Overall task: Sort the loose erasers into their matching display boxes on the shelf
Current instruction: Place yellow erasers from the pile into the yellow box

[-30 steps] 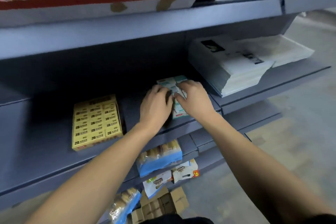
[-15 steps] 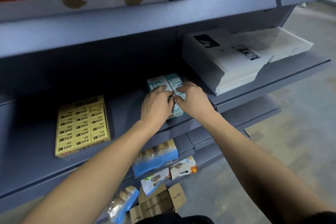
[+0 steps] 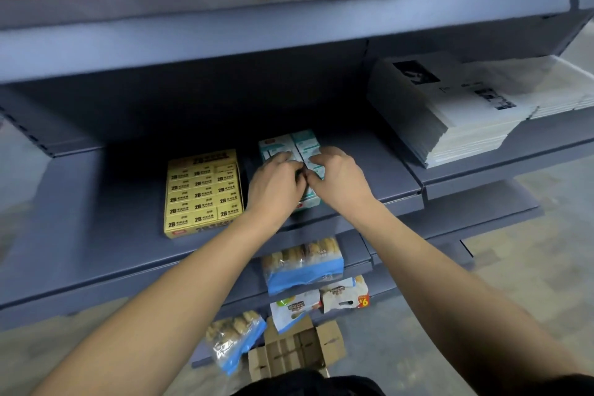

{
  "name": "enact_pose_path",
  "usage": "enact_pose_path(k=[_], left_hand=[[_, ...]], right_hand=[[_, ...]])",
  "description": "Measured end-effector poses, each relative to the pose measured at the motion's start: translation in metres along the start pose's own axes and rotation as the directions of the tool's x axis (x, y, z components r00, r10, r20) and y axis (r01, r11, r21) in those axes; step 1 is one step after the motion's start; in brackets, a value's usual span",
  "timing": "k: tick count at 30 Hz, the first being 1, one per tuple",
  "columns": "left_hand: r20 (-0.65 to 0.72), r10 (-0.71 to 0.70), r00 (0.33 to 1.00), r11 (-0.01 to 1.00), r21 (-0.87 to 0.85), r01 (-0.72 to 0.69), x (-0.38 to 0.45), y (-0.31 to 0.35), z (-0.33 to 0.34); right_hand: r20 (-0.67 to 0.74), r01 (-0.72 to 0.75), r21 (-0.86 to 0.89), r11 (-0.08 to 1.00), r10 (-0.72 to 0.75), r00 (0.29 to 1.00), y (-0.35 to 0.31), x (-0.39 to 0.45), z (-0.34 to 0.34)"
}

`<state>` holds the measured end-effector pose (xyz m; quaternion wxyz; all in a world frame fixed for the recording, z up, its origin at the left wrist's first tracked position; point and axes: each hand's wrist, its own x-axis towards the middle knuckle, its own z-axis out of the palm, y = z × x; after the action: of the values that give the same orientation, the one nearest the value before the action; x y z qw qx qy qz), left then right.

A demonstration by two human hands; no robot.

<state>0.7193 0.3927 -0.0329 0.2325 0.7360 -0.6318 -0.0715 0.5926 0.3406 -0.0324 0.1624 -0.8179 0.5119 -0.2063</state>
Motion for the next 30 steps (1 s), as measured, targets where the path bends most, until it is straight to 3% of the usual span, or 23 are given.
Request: enact_pose_path(k=[13, 16, 20, 25, 30], left_hand=[[0.014, -0.031, 0.999, 0.999, -0.006, 0.031, -0.020, -0.033, -0.028], [-0.037, -0.025, 0.999, 0.999, -0.031, 0.024, -0.023, -0.041, -0.037], [-0.122, -0.114, 0.986, 0.993, -0.031, 0.111, -0.032, -0.061, -0.052], [-0.130, -0.196, 0.972, 0.980, 0.021, 0.200, -0.041, -0.093, -0.063], [-0.105, -0.233, 0.967, 0.968, 0.070, 0.241, -0.045, -0.112, -0.064]], right_hand=[[0.007, 0.033, -0.057, 0.998, -0.033, 0.999, -0.041, -0.008, 0.025], [0.012, 0.030, -0.057, 0.998, -0.030, 0.999, -0.042, -0.004, 0.024], [-0.010, 0.116, -0.082, 0.990, -0.118, 0.993, -0.055, 0.003, 0.030], [0.024, 0.212, -0.013, 0.977, -0.212, 0.977, -0.080, 0.011, 0.047], [0.053, 0.229, -0.049, 0.972, -0.227, 0.973, -0.081, 0.019, 0.057]])
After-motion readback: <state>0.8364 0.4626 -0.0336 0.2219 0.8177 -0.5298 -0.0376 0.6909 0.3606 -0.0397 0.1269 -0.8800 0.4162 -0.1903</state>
